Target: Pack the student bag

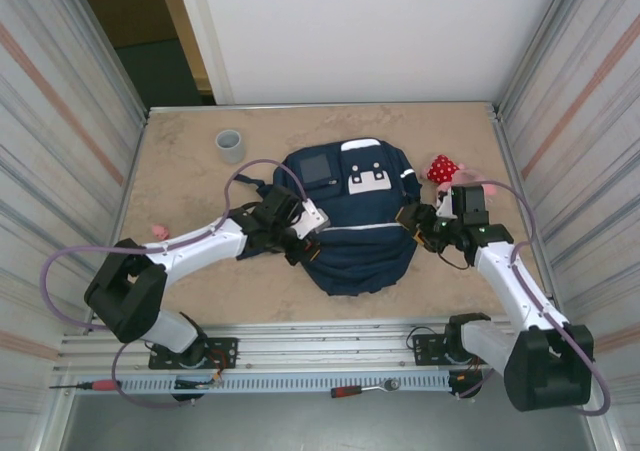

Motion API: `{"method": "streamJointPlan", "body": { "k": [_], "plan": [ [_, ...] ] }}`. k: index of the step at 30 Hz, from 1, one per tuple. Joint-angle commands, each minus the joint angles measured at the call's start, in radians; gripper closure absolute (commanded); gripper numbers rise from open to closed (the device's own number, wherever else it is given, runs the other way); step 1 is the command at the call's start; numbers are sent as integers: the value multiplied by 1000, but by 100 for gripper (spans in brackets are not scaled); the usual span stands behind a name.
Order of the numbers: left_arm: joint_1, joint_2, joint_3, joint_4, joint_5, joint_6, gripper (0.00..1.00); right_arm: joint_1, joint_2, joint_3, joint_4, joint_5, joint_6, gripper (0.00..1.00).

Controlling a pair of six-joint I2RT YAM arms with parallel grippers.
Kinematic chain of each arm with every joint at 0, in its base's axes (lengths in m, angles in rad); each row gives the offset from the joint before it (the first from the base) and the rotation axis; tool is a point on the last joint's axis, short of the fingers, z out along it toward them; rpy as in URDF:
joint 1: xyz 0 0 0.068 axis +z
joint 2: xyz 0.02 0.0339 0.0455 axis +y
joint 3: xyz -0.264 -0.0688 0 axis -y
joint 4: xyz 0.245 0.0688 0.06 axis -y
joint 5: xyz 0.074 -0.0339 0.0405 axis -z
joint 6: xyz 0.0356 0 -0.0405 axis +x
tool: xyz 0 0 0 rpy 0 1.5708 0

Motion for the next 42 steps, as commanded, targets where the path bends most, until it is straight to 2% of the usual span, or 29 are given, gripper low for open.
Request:
{"method": "streamJointPlan", "body": {
  "k": [1,5,12,14,17,19,22,32,36,37,40,42],
  "plan": [
    [17,-28,1,7,-51,21,100,-4,57,-3,42,-120,-4,46],
    [17,-30,-3,8,-51,20,100,-5,113,26,63,-129,-29,54],
    [17,-35,1,-1,-51,26,100,-8,209,58,25,-34,-108,55],
    [17,-37,2,-3,-52,27,100,-11,220,60,32,-28,-113,64],
    [17,-35,9,-9,-52,10,100,-2,223,40,88,-83,-71,86],
    [12,-37,5,13,-42,-33,100,26,205,10,138,-105,-21,93],
    [-16,-42,1,39,-56,-66,98,82,174,-30,186,-88,48,99],
    [-128,-21,17,126,-113,-198,94,194,97,-67,287,-24,194,100],
    [-131,-29,-3,139,-167,-204,93,160,70,-38,200,-13,131,98],
    [-129,-34,-10,143,-175,-199,90,139,62,-35,182,-16,114,97],
    [-123,-58,-12,124,-129,-120,68,54,59,-17,136,-62,51,97],
    [-114,-93,-19,105,-103,-15,53,14,90,23,79,-83,-36,98]
  ]
}}
